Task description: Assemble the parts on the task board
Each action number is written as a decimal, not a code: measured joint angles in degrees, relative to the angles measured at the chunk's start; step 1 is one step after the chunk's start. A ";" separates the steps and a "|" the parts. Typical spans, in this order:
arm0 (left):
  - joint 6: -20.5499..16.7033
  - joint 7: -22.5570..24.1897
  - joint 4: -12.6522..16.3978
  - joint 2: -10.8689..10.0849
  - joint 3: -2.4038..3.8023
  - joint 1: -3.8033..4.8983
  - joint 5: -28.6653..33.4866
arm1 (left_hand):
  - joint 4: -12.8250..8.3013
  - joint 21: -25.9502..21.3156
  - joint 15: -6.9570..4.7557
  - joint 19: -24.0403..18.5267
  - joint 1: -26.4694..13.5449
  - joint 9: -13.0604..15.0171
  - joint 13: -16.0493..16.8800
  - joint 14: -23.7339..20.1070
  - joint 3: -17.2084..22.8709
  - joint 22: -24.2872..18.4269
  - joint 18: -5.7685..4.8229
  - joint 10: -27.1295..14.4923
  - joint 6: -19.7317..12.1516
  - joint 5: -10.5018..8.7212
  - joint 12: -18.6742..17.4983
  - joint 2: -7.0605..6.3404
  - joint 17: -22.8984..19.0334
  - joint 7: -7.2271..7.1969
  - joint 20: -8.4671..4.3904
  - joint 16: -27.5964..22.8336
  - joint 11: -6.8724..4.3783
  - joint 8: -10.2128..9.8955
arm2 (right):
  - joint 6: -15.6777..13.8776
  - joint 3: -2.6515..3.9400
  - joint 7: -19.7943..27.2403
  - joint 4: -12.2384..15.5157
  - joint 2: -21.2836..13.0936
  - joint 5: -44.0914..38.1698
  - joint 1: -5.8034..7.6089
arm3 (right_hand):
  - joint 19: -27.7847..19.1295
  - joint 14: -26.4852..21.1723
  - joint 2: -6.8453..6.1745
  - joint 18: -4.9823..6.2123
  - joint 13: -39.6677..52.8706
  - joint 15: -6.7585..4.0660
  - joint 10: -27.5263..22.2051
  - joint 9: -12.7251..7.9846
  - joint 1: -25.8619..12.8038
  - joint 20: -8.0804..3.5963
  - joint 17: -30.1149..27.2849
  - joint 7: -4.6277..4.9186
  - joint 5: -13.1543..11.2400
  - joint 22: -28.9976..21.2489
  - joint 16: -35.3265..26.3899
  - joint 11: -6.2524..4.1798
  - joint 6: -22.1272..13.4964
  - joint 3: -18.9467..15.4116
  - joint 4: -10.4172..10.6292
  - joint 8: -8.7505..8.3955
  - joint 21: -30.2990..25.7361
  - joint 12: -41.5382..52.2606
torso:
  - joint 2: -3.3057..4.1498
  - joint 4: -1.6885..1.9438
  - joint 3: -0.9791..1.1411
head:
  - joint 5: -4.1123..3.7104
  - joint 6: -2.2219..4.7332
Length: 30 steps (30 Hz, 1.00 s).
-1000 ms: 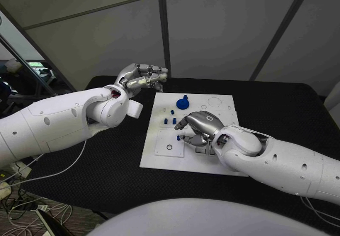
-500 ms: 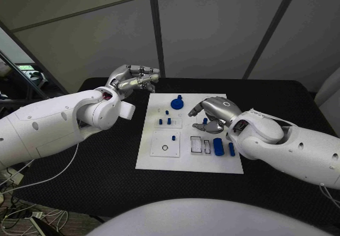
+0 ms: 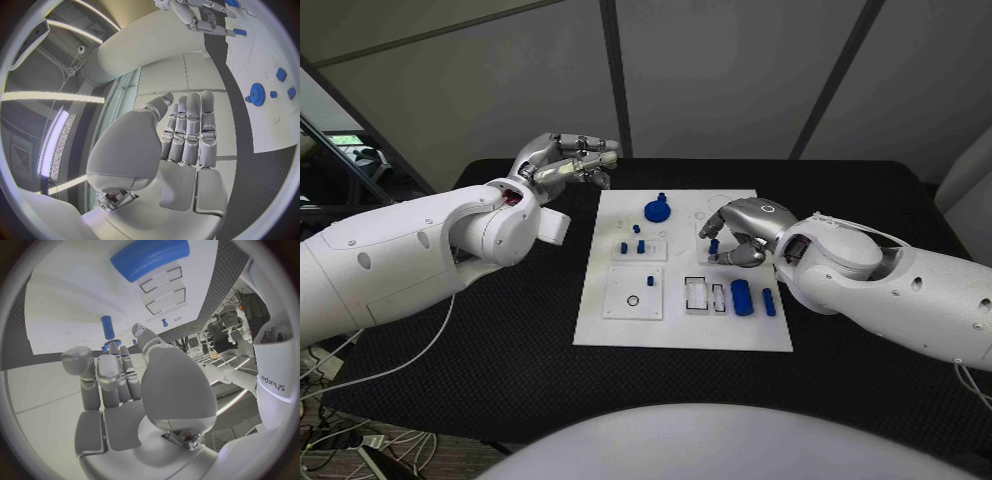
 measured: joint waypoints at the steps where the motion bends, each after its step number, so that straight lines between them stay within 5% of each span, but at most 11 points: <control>1: 0.01 0.00 0.00 0.00 0.00 0.00 0.00 | 0.00 0.00 0.00 0.00 0.00 0.00 0.00 0.00 0.00 0.00 0.00 0.00 0.00 0.00 0.00 0.00 0.00 0.00 0.00 0.00 0.00 0.00 | 0.28 0.00 -0.05 -0.16 0.12 -0.01 0.00 | 0.00 0.00 0.13 0.00 0.00 0.00 0.00 0.03 0.13 0.00 0.00 0.00 0.00 0.00 0.00 0.00 0.00 0.00 0.00 0.00 0.00 0.33 | 0.00 0.00 0.00 | 0.01 0.00; 12: 0.08 -0.04 0.00 0.02 0.00 0.00 0.00 | 0.00 0.00 0.00 0.00 0.00 0.00 0.05 0.00 0.00 0.00 0.00 0.00 0.00 0.00 0.00 0.00 0.00 0.00 0.00 0.00 0.00 0.00 | 1.33 0.05 -0.59 -2.45 1.86 -0.49 0.06 | 0.00 0.00 2.10 0.00 0.06 0.00 -0.20 0.15 2.10 0.00 -0.14 0.35 -0.61 0.01 0.00 -0.20 0.73 0.48 0.07 0.00 0.00 2.06 | 0.01 0.00 -0.03 | 0.06 -0.01; 30: 0.30 -0.17 -0.15 0.16 0.00 0.00 0.00 | 0.00 0.00 0.00 0.00 0.00 0.01 0.04 0.00 0.00 0.01 0.00 0.01 0.00 0.00 0.00 0.00 0.01 0.00 0.00 0.00 0.00 0.00 | 0.84 0.05 -1.11 -3.92 2.60 -1.41 0.04 | 0.63 0.33 2.45 0.00 -0.15 -0.33 1.01 0.46 3.23 -0.41 0.70 0.90 -1.23 1.47 1.02 -0.52 3.37 3.87 0.34 0.49 0.99 4.14 | -0.02 -0.07 0.01 | 0.01 0.02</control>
